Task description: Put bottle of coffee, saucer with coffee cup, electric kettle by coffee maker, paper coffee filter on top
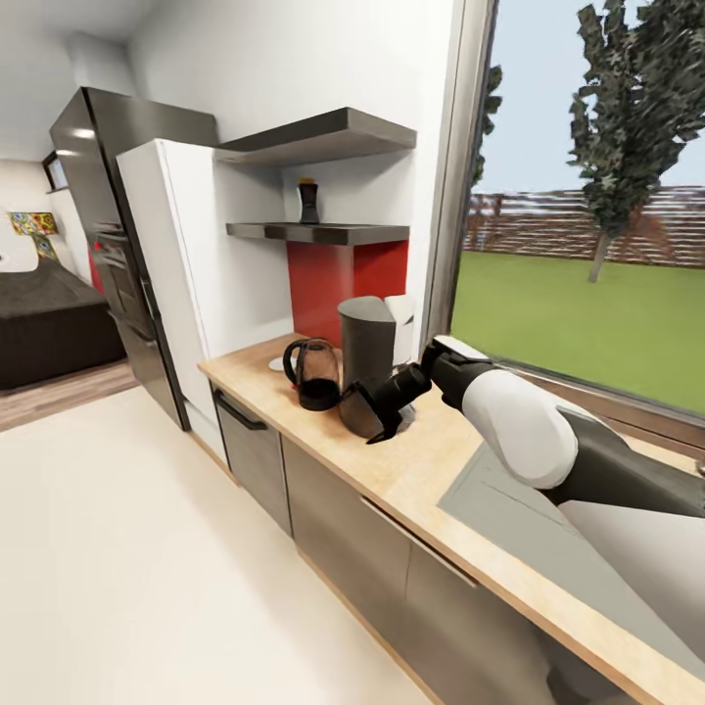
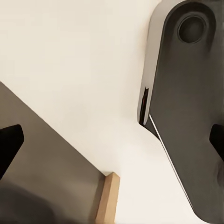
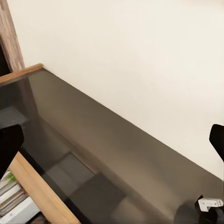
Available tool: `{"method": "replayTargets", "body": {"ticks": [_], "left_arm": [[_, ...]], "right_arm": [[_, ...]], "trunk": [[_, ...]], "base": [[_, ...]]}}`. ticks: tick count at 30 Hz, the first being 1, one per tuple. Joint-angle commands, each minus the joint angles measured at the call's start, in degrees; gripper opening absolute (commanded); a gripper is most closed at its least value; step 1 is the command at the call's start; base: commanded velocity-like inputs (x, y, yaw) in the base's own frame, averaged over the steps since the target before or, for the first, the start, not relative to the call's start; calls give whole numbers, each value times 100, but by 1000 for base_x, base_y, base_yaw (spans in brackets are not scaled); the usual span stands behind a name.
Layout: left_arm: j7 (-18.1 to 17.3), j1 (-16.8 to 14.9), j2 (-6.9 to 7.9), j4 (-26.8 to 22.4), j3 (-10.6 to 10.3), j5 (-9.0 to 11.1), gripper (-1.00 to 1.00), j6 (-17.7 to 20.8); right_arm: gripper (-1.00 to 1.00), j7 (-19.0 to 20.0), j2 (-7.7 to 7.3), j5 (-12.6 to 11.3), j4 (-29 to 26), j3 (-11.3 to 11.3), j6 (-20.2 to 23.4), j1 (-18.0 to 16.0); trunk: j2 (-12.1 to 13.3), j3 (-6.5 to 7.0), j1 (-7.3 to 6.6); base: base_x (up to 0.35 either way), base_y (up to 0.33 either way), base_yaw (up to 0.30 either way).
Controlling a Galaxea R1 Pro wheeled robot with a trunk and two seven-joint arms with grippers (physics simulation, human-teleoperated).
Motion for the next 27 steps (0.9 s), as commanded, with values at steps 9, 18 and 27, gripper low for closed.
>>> {"method": "replayTargets", "body": {"ticks": [9,18,27], "left_arm": [[15,-7,-7,8,43,-43,100,-18],[15,-11,-6,8,44,-43,100,-19],[15,-8,-7,8,40,-43,100,-19]], "right_arm": [[100,-56,1,0,-13,-46,23,45],[100,-56,1,0,-13,-46,23,55],[100,-56,1,0,-13,-46,23,59]], "trunk": [[-13,-13,3],[-13,-13,3],[-13,-13,3]], "base": [[0,0,278],[0,0,278],[0,0,278]]}}
